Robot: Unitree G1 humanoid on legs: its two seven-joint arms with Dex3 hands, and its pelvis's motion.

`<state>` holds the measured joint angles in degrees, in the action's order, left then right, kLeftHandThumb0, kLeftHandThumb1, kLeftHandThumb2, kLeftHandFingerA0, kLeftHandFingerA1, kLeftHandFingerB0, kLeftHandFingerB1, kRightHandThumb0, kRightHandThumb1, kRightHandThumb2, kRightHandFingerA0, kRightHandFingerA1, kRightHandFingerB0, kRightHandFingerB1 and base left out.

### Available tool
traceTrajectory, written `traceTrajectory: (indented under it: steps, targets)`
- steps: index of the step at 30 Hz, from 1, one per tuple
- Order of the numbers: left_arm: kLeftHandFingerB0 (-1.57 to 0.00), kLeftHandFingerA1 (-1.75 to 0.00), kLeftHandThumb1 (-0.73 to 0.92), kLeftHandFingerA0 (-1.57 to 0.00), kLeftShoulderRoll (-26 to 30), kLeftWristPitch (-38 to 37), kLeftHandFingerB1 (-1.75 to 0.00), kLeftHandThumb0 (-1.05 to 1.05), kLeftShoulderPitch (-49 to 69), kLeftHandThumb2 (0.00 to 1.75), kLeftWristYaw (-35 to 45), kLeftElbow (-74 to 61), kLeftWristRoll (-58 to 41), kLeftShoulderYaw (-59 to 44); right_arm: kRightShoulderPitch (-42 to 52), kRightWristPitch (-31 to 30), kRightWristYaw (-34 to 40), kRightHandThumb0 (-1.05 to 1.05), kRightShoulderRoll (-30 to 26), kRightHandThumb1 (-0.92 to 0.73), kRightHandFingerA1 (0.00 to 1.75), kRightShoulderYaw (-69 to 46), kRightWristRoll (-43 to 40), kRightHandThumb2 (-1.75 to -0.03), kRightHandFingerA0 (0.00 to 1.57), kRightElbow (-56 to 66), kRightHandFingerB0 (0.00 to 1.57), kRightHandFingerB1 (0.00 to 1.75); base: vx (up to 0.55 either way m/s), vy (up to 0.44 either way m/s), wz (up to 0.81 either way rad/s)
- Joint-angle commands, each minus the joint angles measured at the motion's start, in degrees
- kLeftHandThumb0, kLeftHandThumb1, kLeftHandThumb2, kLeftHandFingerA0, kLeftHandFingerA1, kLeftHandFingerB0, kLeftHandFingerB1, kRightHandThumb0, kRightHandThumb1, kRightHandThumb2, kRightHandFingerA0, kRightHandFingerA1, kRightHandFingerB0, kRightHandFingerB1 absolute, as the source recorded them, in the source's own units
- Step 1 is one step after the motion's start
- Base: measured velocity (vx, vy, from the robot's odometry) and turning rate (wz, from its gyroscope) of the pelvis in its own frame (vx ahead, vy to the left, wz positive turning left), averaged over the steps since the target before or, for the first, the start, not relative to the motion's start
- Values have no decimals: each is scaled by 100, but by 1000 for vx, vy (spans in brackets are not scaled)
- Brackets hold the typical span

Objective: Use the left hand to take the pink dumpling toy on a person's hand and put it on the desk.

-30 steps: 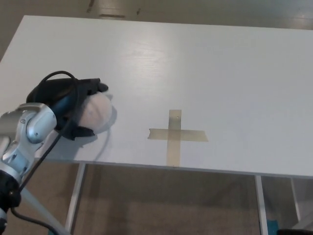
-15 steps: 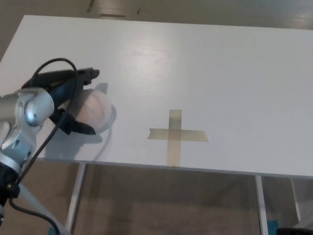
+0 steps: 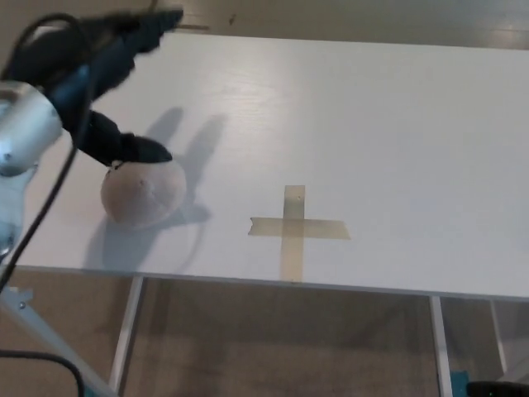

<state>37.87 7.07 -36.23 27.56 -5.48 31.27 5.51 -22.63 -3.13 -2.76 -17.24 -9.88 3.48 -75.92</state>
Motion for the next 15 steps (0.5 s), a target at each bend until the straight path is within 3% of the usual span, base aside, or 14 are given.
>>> traceTrajectory:
  steps: [1,4,5,6,7,8,9,15]
  targets:
    - [-2,0,40,0,287,-596,-13,-75,1650,86,700,-3666,-1819,-2522,88,-54,-56,-22,-77,-69,44,42,25,-60,62,-30,54,42,0,0,0]
    - [-8,-13,41,-6,94,-794,-25,-77,2151,80,776,-4023,-2328,-2944,96,-43,-65,-22,-74,-69,44,26,8,-60,63,-31,55,42,0,0,0]
    - [-30,-32,49,-27,-43,-863,-31,-70,2433,56,802,-4127,-2622,-3069,114,-40,-66,-23,-79,-68,44,36,17,-60,62,-28,56,43,0,0,0]
    - [-30,-32,49,-27,-133,-906,-31,-70,2621,56,819,-4191,-2815,-3144,127,-38,-67,-23,-83,-68,44,45,25,-60,62,-27,56,43,0,0,0]
    - [-46,-51,40,-55,-384,-916,-45,-60,3164,71,915,-4331,-3313,-3267,142,-37,-60,-24,-84,-68,44,56,36,-60,63,-27,59,44,0,0,0]
    - [-46,-51,40,-55,-554,-913,-45,-60,3549,71,985,-4433,-3663,-3353,151,-37,-56,-24,-85,-68,44,62,43,-60,63,-28,59,44,0,0,0]
    - [-52,-47,43,-66,-745,-883,-39,-51,4062,55,1080,-4554,-4035,-3446,151,-33,-50,-24,-80,-68,44,67,46,-60,63,-29,60,44,0,0,0]
    - [-62,-48,45,-72,-1358,-1491,-41,-35,6209,53,1261,-4353,-4159,-3305,241,-13,5,-22,-56,-68,43,94,79,-60,62,-47,58,44,0,0,0]
